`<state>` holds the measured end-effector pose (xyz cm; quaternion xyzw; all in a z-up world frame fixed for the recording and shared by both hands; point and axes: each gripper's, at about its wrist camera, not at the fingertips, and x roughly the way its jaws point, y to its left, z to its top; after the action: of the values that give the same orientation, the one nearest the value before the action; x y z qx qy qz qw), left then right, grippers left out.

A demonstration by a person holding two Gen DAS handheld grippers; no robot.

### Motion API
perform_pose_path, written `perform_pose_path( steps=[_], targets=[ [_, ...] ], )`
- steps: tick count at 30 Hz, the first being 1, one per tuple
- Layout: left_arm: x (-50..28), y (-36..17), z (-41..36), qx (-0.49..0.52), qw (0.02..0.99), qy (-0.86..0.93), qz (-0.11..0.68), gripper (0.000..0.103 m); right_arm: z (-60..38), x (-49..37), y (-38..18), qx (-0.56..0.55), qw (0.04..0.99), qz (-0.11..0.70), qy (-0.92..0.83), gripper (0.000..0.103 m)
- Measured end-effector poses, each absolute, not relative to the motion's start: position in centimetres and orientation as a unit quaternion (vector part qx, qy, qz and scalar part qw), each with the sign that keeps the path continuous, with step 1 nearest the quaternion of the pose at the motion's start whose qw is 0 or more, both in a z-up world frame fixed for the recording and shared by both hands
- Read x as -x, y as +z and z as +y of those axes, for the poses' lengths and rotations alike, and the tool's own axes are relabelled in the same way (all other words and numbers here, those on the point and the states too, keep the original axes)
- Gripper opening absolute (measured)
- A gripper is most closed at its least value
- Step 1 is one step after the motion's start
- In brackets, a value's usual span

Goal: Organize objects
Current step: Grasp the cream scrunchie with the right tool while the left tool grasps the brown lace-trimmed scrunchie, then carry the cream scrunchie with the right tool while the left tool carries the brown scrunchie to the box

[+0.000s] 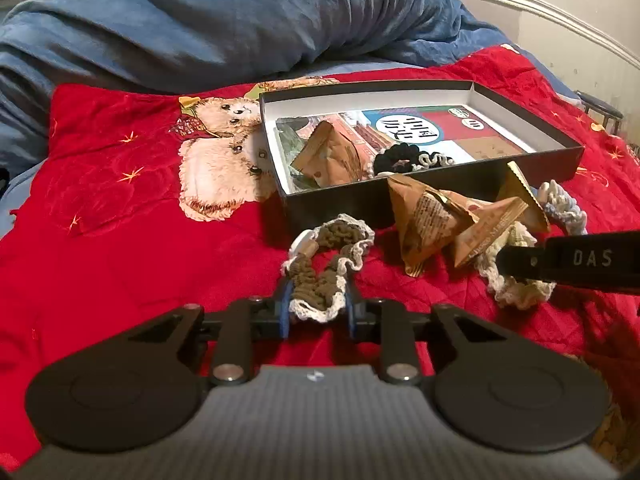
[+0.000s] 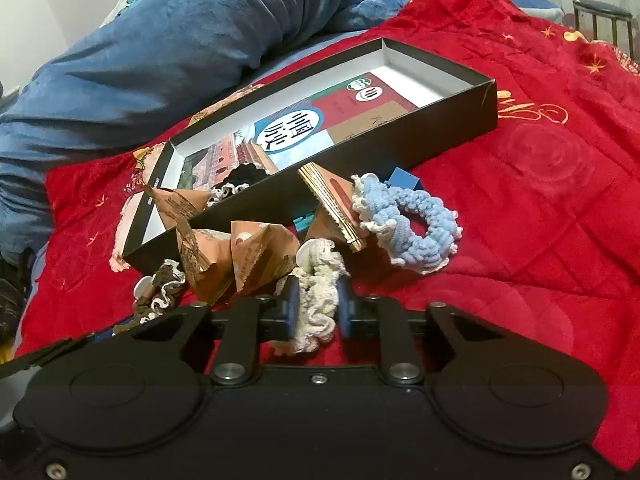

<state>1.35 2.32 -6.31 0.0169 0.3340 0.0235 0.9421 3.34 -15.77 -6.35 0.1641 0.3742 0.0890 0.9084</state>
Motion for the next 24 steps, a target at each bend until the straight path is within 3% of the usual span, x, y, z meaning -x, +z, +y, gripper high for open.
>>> perform_pose_path(
  steps=[24],
  targets=[
    [0.0,-3.6,2.1,-0.003,0.954,0.043,0.297,0.025,-16.6,-1.8,-3.3,-0.215,0.909,0.345,0.094,0.012]
  ],
)
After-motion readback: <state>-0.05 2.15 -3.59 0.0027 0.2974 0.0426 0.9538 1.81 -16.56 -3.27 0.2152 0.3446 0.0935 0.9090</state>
